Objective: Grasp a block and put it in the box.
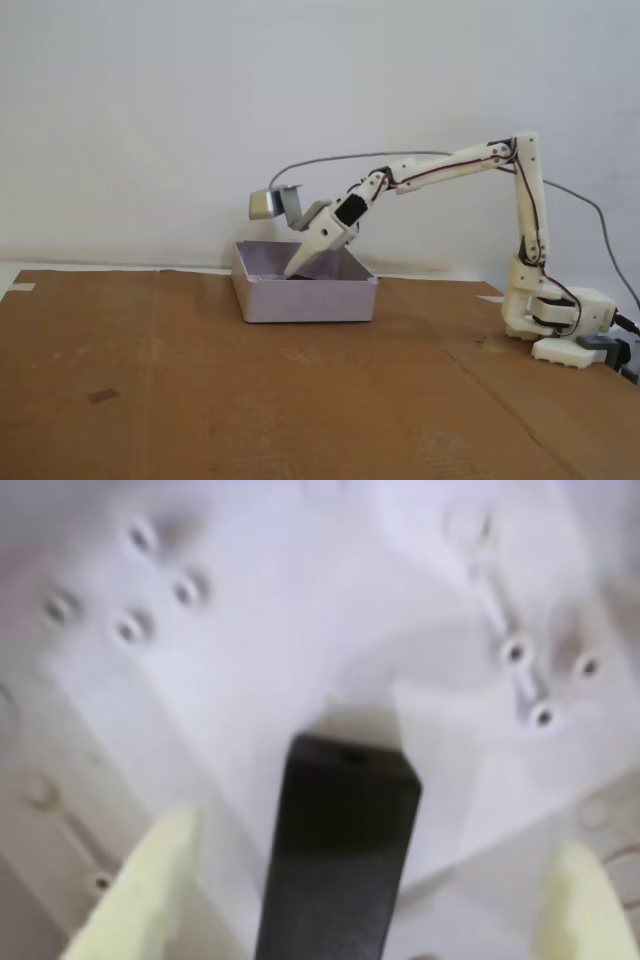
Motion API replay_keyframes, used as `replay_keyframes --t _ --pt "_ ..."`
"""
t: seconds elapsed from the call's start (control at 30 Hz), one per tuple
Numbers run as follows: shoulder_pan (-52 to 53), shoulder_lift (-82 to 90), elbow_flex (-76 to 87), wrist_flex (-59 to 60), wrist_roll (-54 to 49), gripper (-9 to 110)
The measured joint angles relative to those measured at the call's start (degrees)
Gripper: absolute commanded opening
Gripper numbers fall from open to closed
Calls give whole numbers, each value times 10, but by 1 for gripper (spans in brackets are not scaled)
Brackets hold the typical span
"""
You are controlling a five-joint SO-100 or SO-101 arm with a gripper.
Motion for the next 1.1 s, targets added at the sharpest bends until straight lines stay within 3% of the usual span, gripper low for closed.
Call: replay_keyframes --t 0.37,0.8,1.1 --pt "-25 0 -65 4 0 41" --pt "-79 0 -205 142 -36 41" --pt "-95 0 -287 156 -36 41"
